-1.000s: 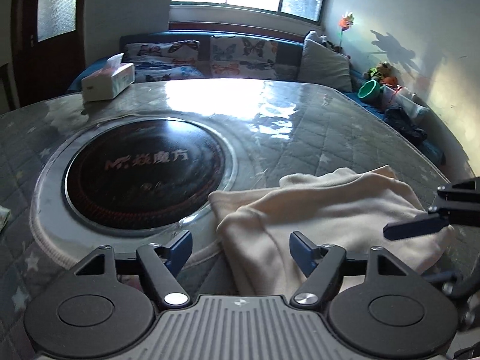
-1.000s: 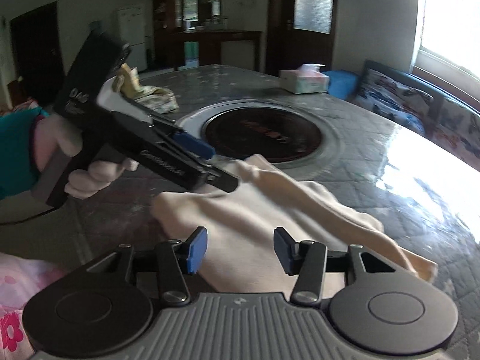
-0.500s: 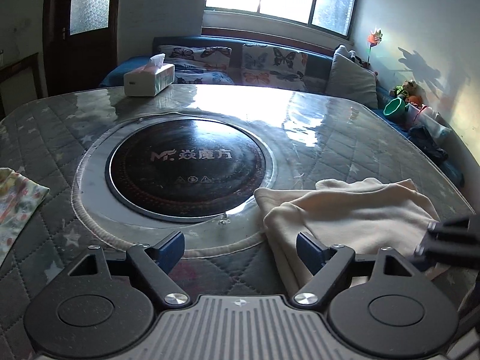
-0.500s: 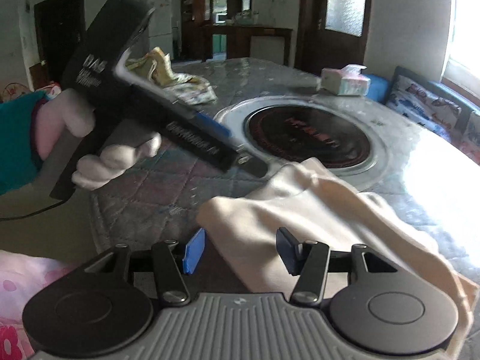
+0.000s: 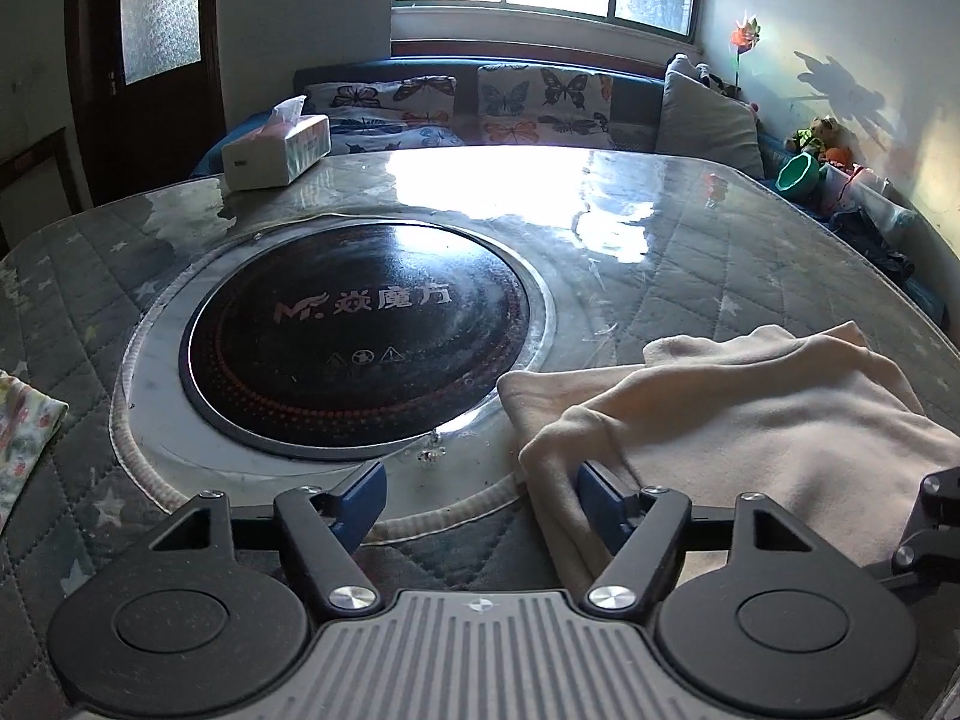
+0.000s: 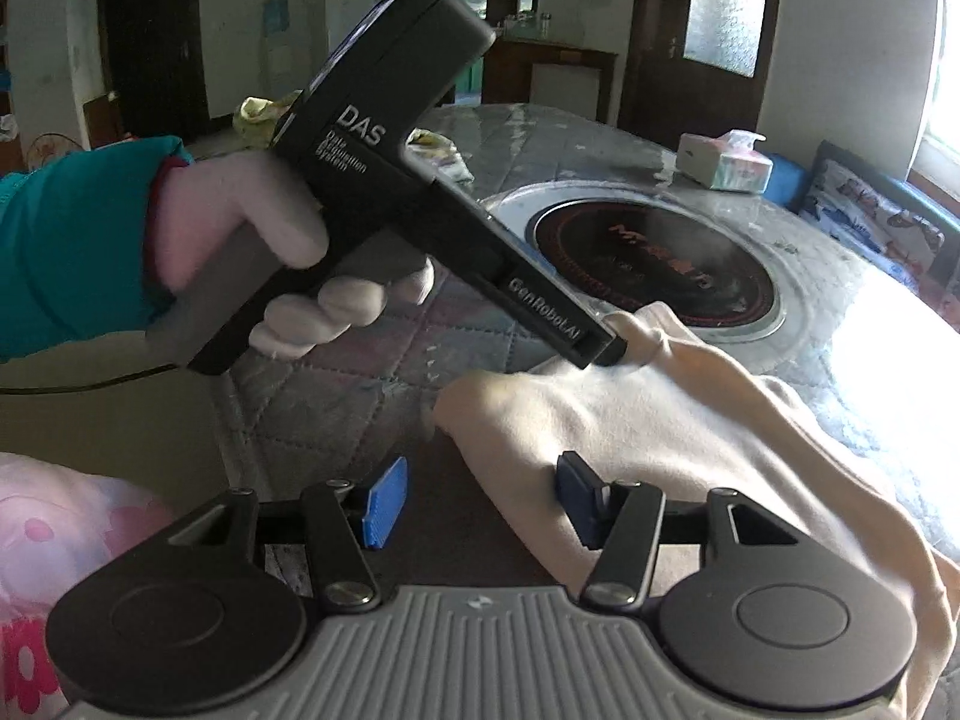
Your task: Fold clothes
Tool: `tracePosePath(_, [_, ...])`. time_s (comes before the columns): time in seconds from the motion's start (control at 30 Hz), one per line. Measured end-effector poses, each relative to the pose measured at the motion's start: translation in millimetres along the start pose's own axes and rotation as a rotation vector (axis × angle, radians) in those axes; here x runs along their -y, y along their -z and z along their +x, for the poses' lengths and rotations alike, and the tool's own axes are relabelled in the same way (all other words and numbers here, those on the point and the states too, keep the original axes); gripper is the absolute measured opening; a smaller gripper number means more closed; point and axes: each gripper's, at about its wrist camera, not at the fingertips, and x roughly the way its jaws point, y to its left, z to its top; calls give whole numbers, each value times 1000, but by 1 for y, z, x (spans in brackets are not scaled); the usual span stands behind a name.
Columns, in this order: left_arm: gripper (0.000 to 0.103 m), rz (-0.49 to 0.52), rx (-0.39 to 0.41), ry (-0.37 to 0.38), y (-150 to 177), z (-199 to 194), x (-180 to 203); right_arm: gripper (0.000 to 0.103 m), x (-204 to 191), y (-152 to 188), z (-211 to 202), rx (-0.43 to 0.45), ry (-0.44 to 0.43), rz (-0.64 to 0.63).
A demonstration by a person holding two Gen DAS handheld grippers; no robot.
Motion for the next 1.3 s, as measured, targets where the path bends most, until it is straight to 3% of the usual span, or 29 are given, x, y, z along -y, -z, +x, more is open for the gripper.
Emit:
tracePosePath(0.3, [76, -124, 9, 46, -2, -17, -19, 55, -5, -9, 8, -3, 3, -47])
tracePosePath(0.47, [87, -189, 15, 76, 0, -26, -27, 53, -14, -12, 16, -15, 0, -94])
tracePosePath(0.67, [89, -230, 6, 120, 0, -31, -24, 49, -19, -13, 24, -31, 29, -117])
tracePosePath(0.83, [89, -320, -30, 159, 2, -28, -27, 40, -26, -10, 31, -51, 78, -163])
tracePosePath(0.87, [89, -338, -37, 166, 2, -28, -28, 34, -26, -9, 31, -51, 88, -166])
tracePosePath(1.0, [89, -397, -57, 184, 5, -28, -27, 17, -20, -10, 29, -35, 105, -130])
tracePosePath(1.3, [89, -583, -102, 217, 11, -26, -30, 14, 15, -19, 5, 51, 45, 99])
